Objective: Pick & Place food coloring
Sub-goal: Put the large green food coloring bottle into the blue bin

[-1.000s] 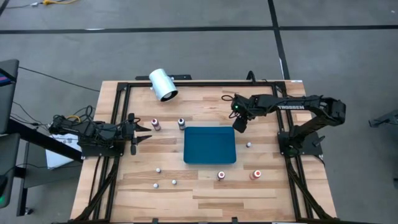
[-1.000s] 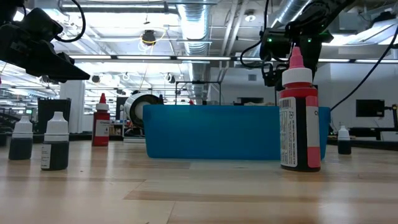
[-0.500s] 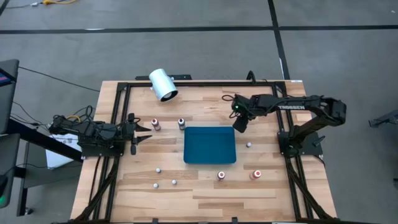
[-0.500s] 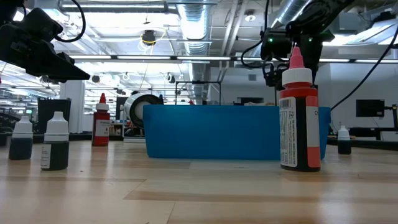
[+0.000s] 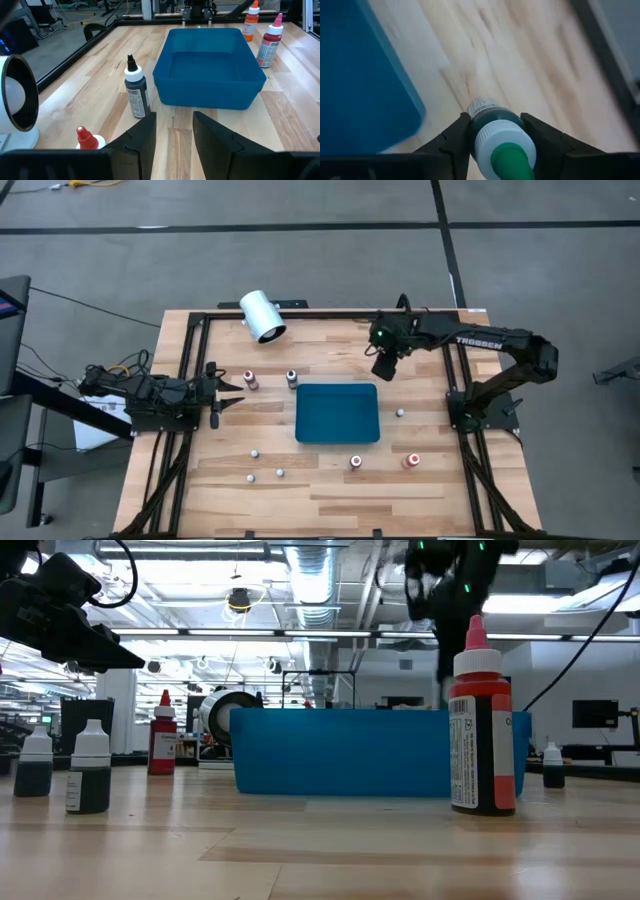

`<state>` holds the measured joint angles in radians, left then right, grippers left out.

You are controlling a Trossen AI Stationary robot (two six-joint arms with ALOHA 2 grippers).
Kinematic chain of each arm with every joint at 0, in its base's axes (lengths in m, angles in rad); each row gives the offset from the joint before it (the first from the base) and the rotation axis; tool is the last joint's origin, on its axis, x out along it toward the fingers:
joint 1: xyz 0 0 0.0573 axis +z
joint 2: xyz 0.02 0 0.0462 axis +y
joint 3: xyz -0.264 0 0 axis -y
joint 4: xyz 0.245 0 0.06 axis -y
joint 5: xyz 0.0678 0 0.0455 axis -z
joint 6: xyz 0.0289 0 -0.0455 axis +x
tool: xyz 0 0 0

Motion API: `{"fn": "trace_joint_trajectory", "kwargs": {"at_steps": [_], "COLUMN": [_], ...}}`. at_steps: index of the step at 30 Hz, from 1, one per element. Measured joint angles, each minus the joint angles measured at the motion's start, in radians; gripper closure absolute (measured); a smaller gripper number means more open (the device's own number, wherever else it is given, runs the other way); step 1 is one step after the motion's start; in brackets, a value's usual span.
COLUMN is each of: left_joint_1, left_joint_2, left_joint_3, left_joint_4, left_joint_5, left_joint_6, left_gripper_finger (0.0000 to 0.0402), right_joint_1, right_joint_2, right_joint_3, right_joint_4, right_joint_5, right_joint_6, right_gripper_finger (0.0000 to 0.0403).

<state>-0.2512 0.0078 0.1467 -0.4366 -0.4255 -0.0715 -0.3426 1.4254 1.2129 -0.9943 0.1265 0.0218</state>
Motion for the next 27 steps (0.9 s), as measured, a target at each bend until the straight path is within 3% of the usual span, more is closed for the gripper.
{"fn": "trace_joint_trajectory", "kwargs": {"at_steps": [7,13,21,27], "left_joint_1": [0.000,0.000,0.000,0.000], "left_joint_2": [0.000,0.000,0.000,0.000], "left_joint_3": [0.000,0.000,0.000,0.000], "left_joint_4": [0.000,0.000,0.000,0.000], "left_joint_5": [0.000,0.000,0.000,0.000], "left_joint_6": [0.000,0.000,0.000,-0.001], "left_gripper_finger": [0.0280,0.0280,0.0280,0.0280], "right_joint_1": [0.064,0.149,0.272,0.330], "right_joint_2": [0.000,0.000,0.000,0.001], "right_joint_3": [0.212,0.320,0.351,0.351], "right_joint_4": [0.008,0.046,0.075,0.088], "right_joint_5": [-0.043,-0.100,-0.104,-0.101], "right_joint_6": [-0.137,-0.213,-0.240,-0.239], "right_gripper_finger": [0.0272,0.0249,0.0270,0.0247]}}
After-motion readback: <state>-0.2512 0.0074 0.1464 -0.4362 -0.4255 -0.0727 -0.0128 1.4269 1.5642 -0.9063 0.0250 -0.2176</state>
